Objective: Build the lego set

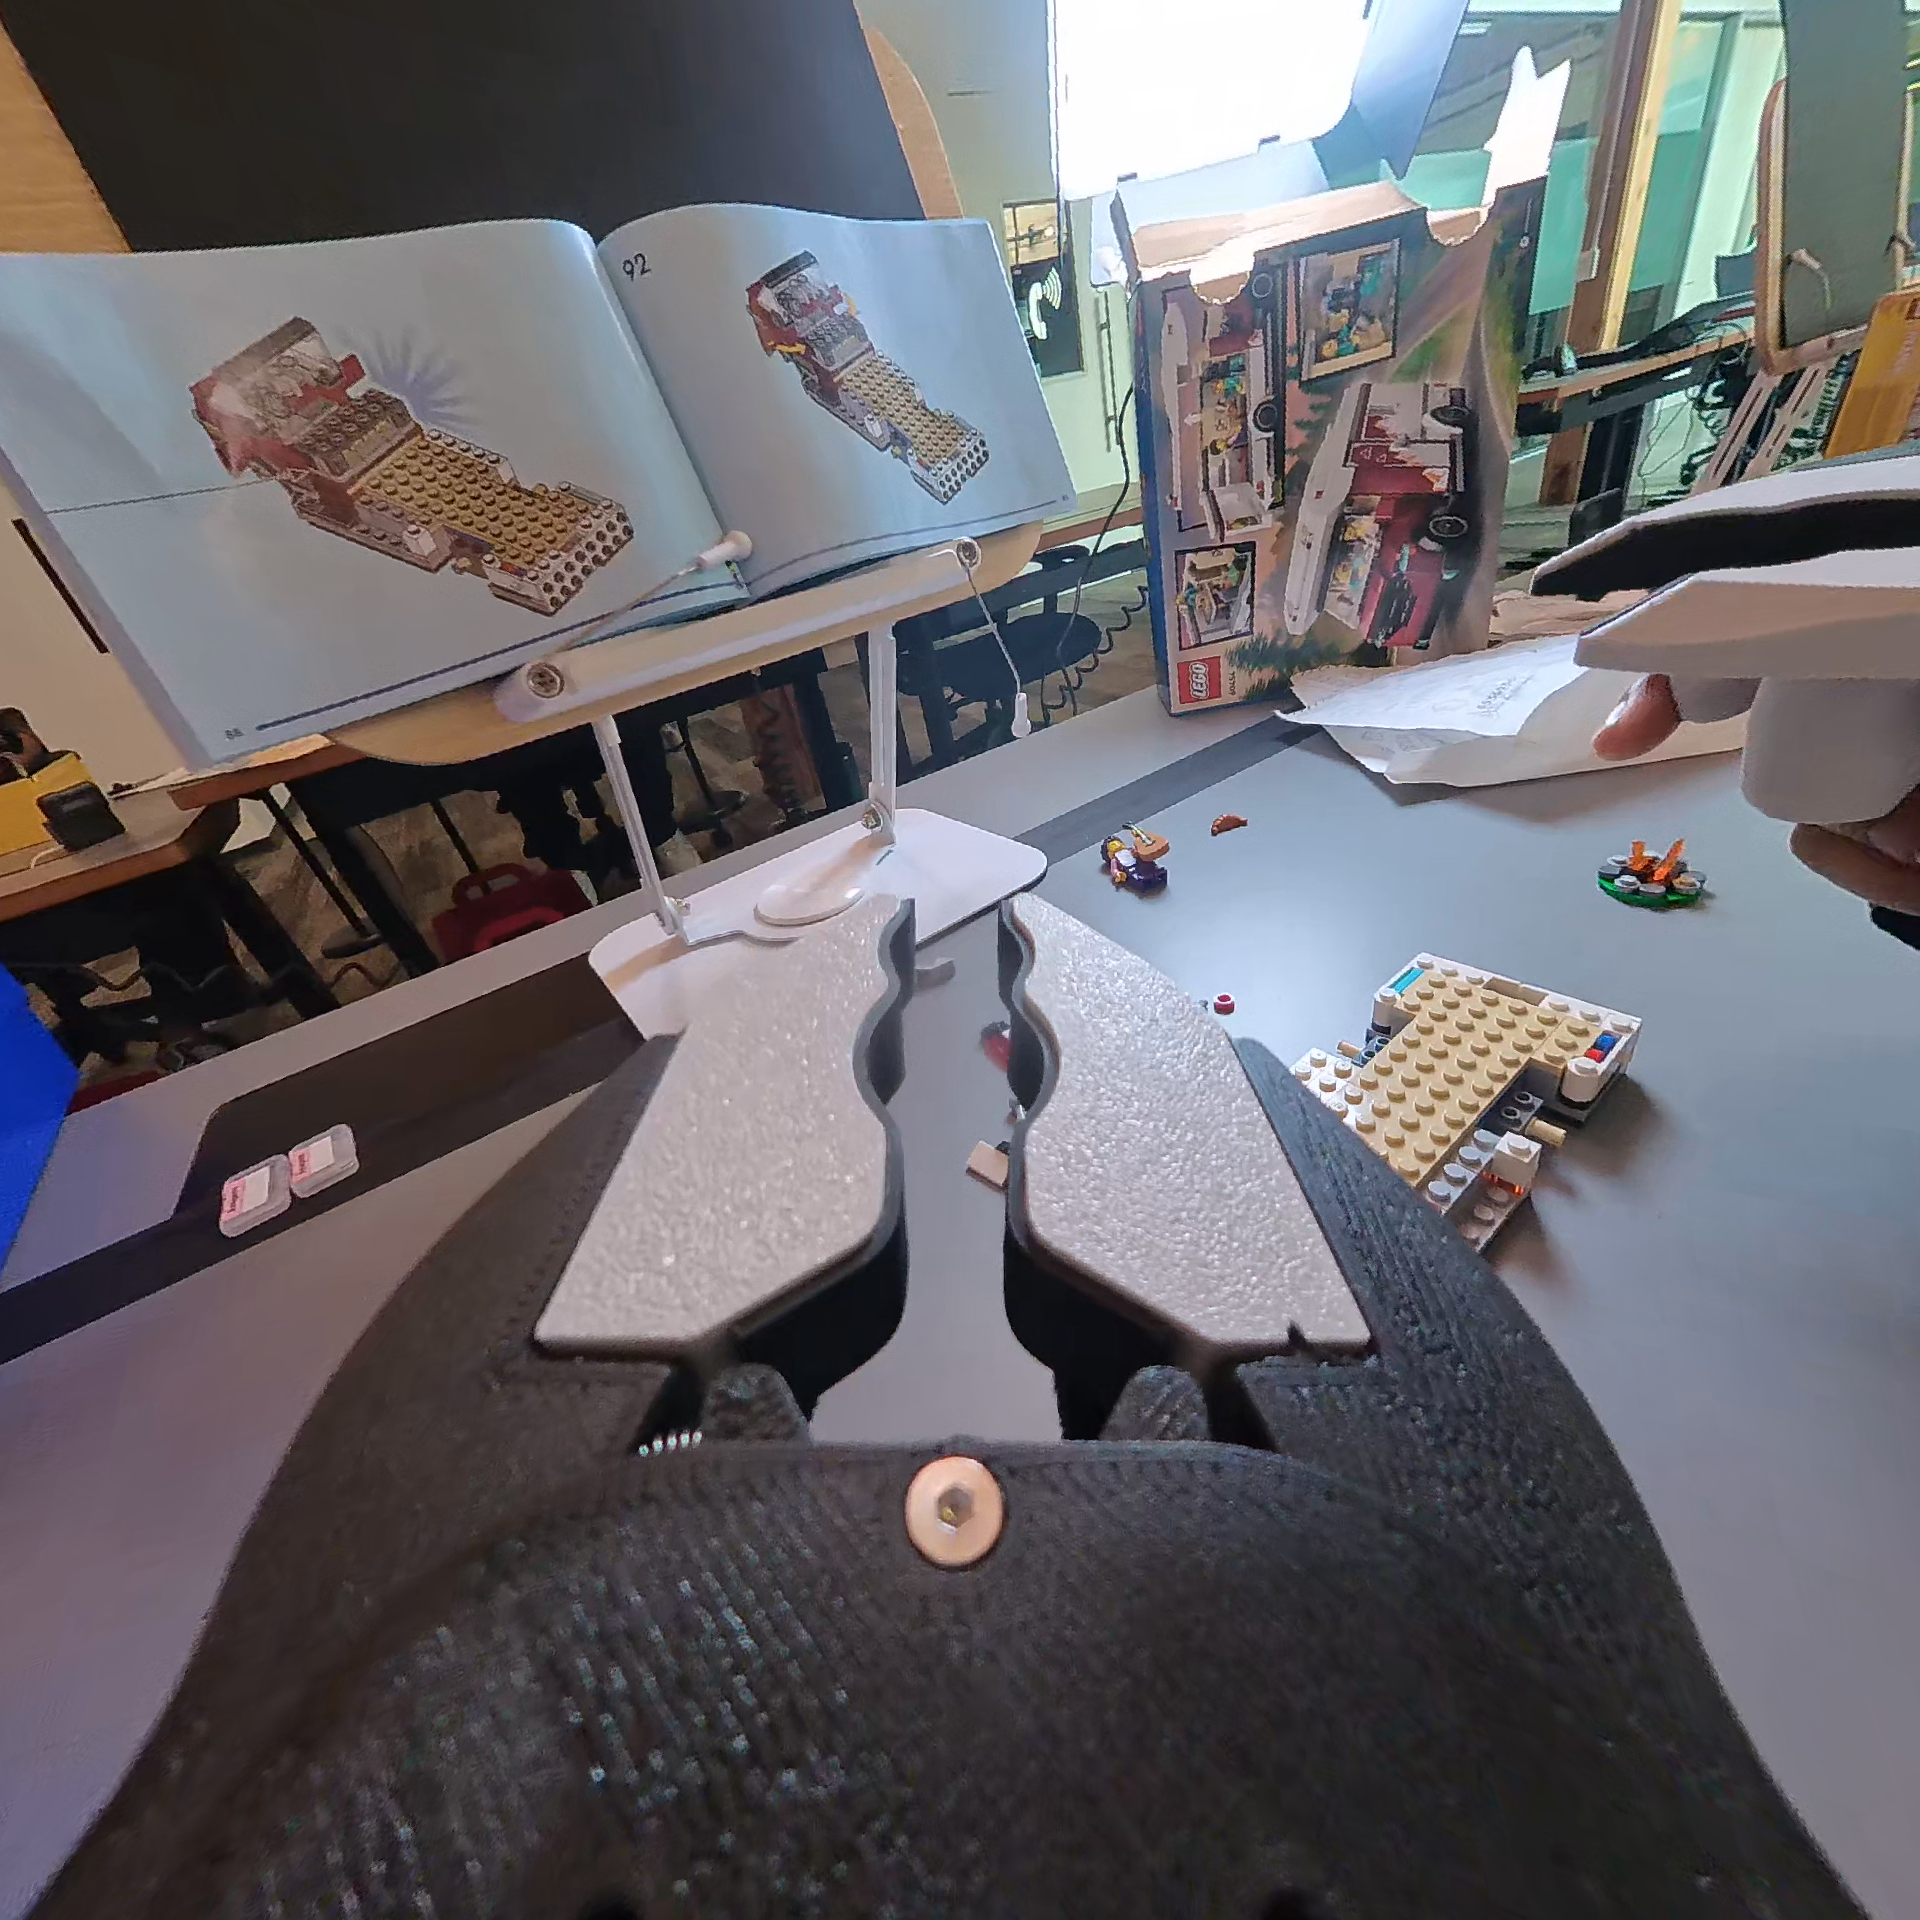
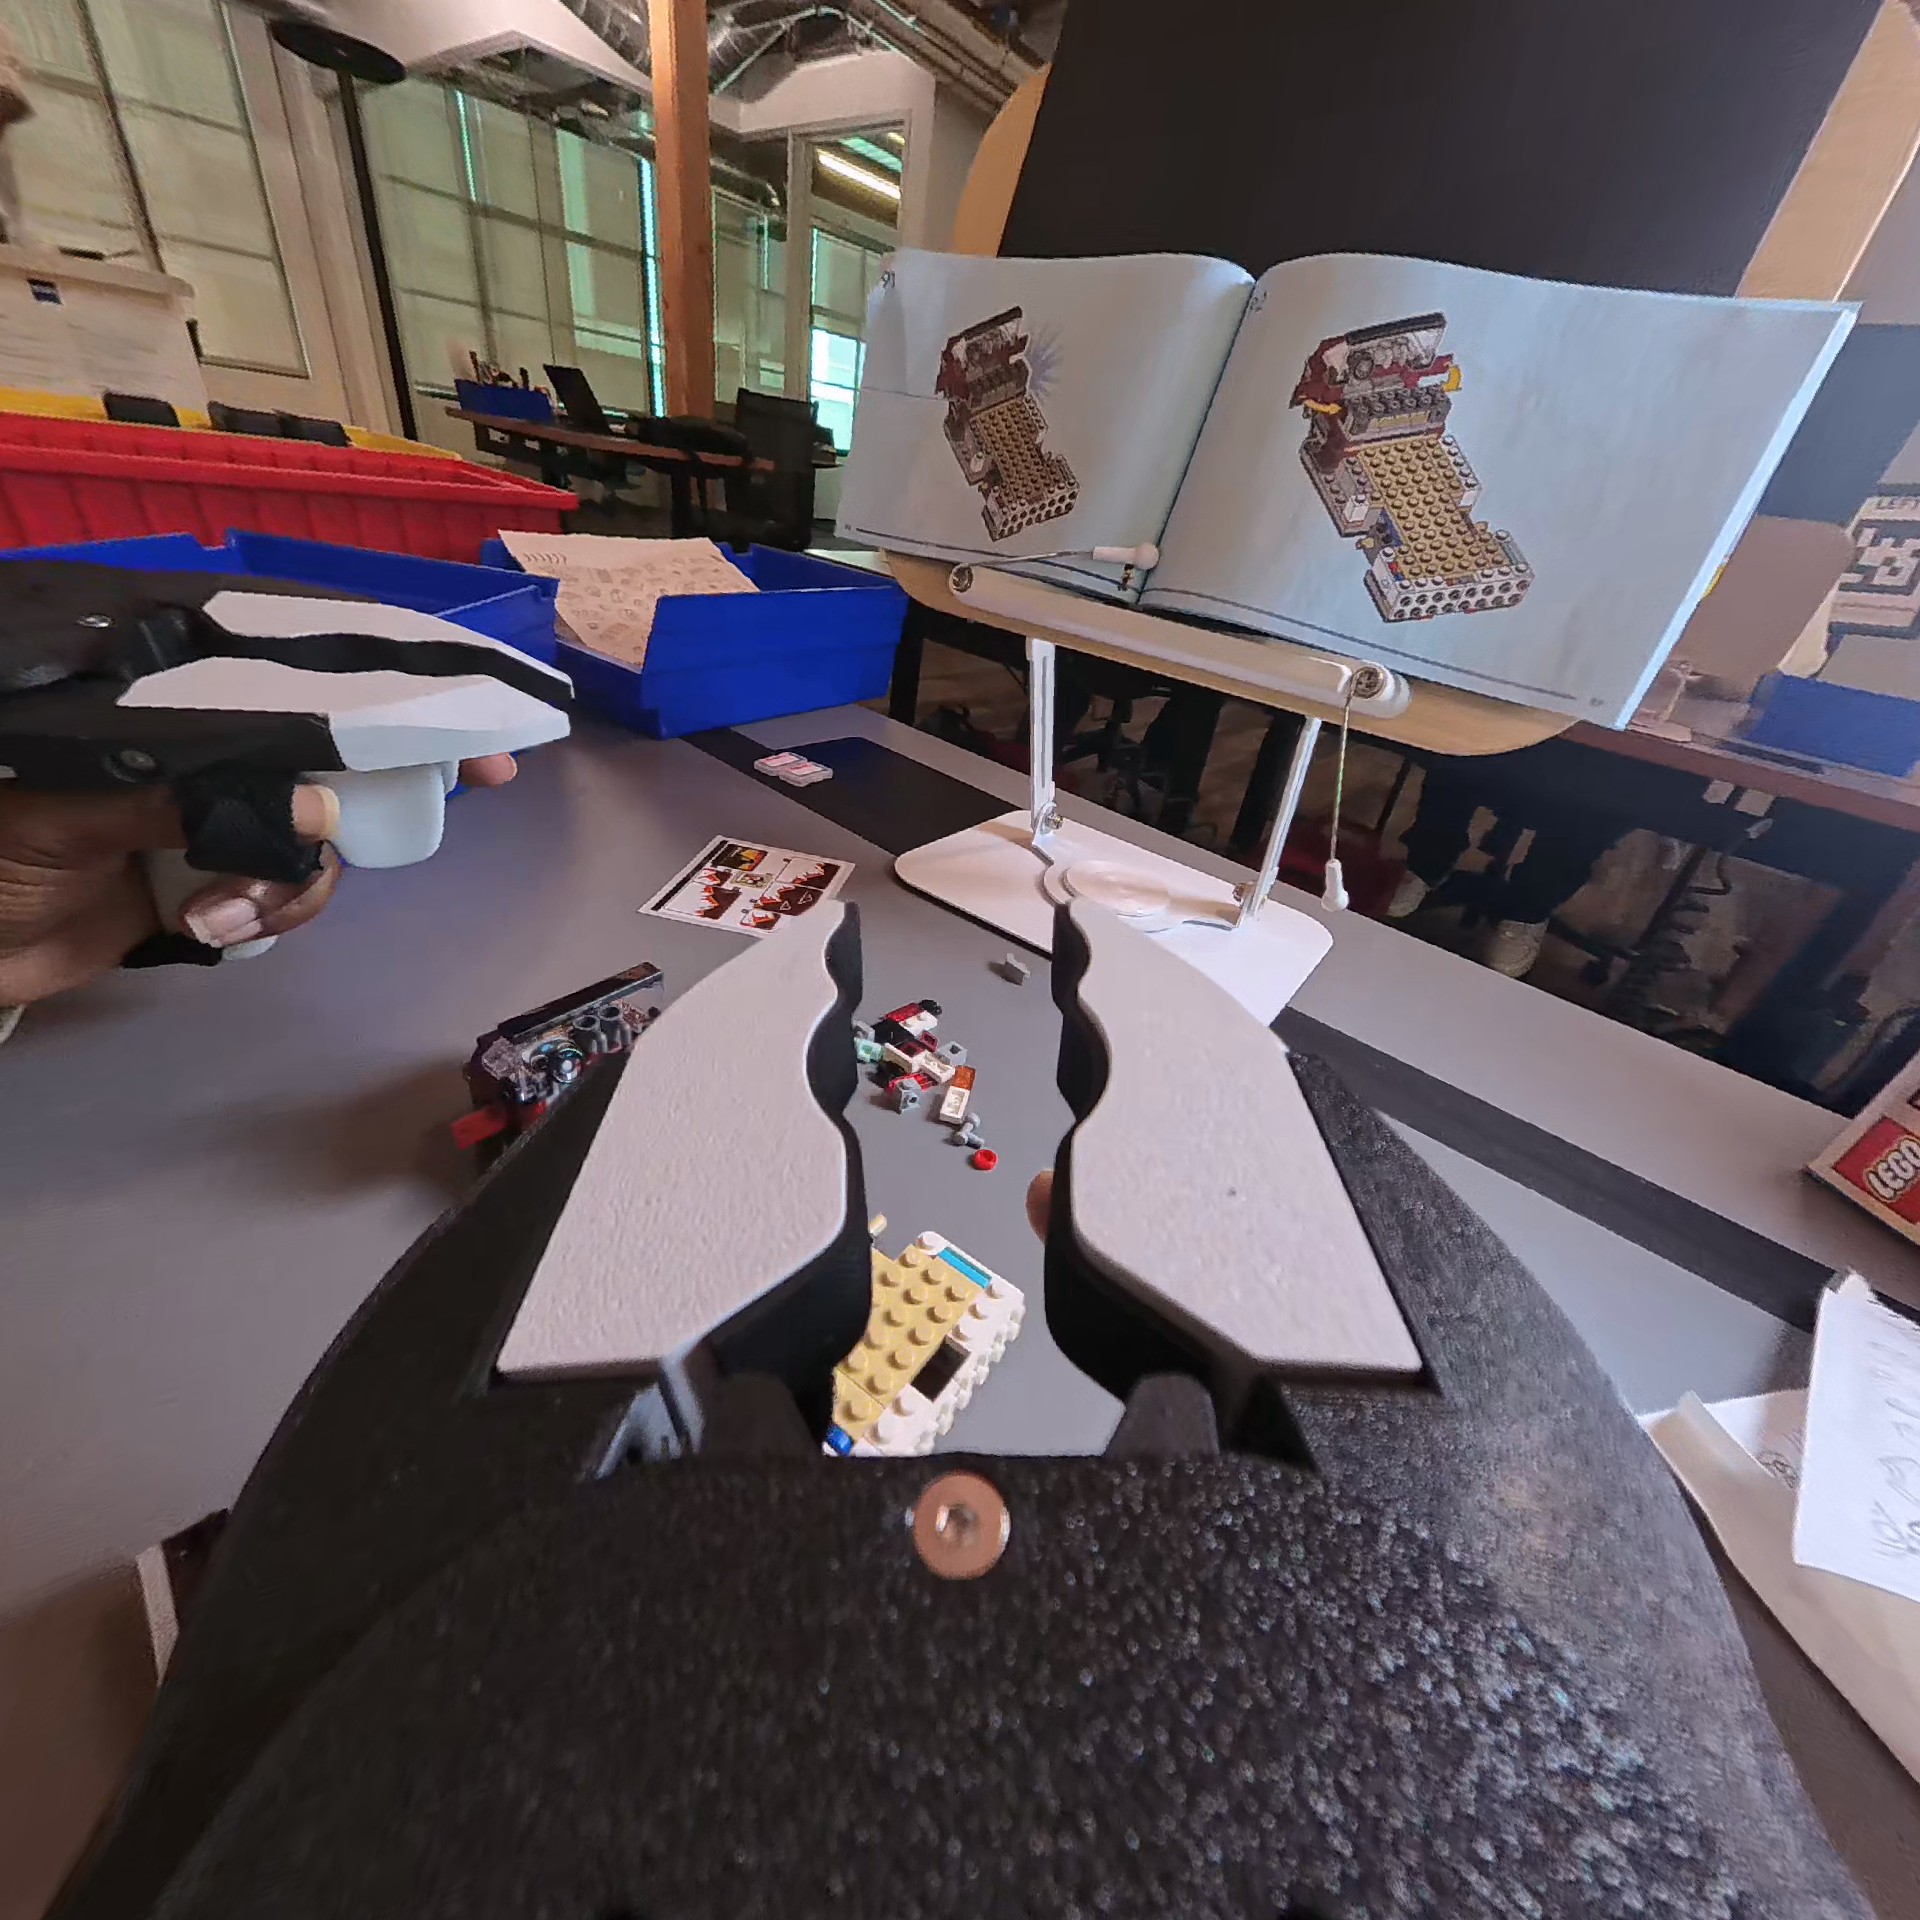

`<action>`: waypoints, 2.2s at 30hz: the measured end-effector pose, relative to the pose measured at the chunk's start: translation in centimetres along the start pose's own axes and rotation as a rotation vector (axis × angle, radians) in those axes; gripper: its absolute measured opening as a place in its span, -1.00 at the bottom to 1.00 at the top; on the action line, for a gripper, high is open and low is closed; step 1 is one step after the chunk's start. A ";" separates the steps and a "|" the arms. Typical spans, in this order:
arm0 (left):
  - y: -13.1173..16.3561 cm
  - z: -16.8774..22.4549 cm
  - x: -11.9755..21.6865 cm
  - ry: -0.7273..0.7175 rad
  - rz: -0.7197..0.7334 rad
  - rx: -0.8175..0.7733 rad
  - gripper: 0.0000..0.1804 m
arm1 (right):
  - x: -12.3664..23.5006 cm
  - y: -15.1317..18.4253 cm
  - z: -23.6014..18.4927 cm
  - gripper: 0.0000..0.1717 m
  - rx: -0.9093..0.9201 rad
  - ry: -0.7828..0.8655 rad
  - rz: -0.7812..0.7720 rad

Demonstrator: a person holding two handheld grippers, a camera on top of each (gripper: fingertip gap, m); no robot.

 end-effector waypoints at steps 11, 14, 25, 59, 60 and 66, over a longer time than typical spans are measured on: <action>-0.1 -0.1 0.0 -0.003 0.010 -0.005 -0.83 | 0.1 -0.3 -0.4 -0.59 0.047 0.002 0.019; 0.1 -0.3 -0.1 -0.011 0.002 0.000 -0.83 | 0.1 -0.3 -0.3 -0.59 0.050 0.008 0.022; -0.2 -0.3 -0.1 -0.014 0.011 0.012 -0.83 | 0.3 -0.8 -0.4 -0.59 0.051 0.016 0.042; -0.4 -0.4 0.0 -0.022 0.014 -0.003 -0.85 | 0.0 -0.5 -1.2 -0.59 0.057 -0.021 0.015; -0.4 -0.4 0.0 -0.022 0.013 -0.003 -0.85 | 0.0 -0.5 -1.2 -0.59 0.057 -0.025 0.013; -0.3 -0.3 -0.1 -0.021 0.008 -0.003 -0.85 | 0.0 -0.5 -1.4 -0.60 0.063 -0.051 0.002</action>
Point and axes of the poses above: each gripper's, where its closed fingertips meet, x back along the fingers, y out of its underside, z = x × y across the jaws, the point moved 5 cm from there along x, back along the fingers, and after that the axes turned 5 degrees about z, right-handed, at the moved point
